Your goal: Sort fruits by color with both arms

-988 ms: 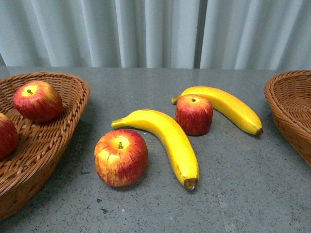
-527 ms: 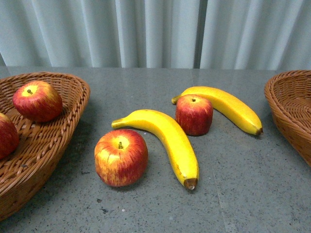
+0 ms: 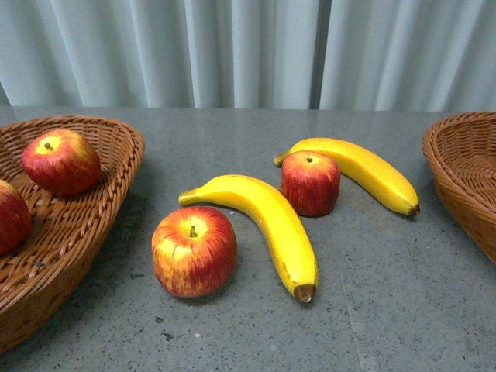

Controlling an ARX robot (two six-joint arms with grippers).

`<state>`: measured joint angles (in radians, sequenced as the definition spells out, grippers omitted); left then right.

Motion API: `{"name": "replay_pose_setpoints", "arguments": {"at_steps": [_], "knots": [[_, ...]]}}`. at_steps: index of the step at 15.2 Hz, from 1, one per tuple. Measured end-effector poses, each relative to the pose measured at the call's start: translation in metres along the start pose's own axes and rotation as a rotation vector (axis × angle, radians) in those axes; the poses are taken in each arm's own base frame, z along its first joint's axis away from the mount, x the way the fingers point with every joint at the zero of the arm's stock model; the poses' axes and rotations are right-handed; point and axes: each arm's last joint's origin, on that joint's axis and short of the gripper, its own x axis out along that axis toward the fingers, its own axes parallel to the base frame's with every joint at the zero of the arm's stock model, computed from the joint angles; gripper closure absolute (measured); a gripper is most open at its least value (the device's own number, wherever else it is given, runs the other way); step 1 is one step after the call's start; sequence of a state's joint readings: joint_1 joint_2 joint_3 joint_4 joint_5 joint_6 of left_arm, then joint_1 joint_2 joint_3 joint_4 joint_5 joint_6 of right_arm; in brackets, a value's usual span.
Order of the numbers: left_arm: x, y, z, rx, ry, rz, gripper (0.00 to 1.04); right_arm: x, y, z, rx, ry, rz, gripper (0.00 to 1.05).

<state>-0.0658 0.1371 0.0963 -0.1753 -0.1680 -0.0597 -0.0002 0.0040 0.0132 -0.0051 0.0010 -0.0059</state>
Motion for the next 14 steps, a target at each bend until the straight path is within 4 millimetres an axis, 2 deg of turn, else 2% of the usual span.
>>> {"name": "replay_pose_setpoints", "arguments": {"at_steps": [3, 5, 7, 9, 11, 14], "knots": [[0.009, 0.002, 0.057, -0.033, -0.179, 0.006, 0.07, 0.000, 0.000, 0.000, -0.001, 0.000, 0.001, 0.07], [0.035, -0.001, 0.087, 0.024, -0.223, -0.071, 0.07, 0.000, 0.000, 0.000, -0.001, 0.000, 0.001, 0.07], [0.068, -0.014, 0.110, 0.112, -0.161, -0.222, 0.07, 0.000, 0.000, 0.000, -0.001, 0.000, 0.001, 0.07], [0.097, -0.036, 0.120, 0.208, -0.050, -0.383, 0.07, 0.000, 0.000, 0.000, -0.001, 0.000, 0.001, 0.07], [0.109, -0.057, 0.124, 0.282, 0.057, -0.543, 0.07, 0.000, 0.000, 0.000, -0.001, 0.000, 0.001, 0.07], [0.123, -0.089, 0.111, 0.394, 0.179, -0.662, 0.07, 0.000, 0.000, 0.000, -0.001, 0.000, 0.001, 0.07]]}}
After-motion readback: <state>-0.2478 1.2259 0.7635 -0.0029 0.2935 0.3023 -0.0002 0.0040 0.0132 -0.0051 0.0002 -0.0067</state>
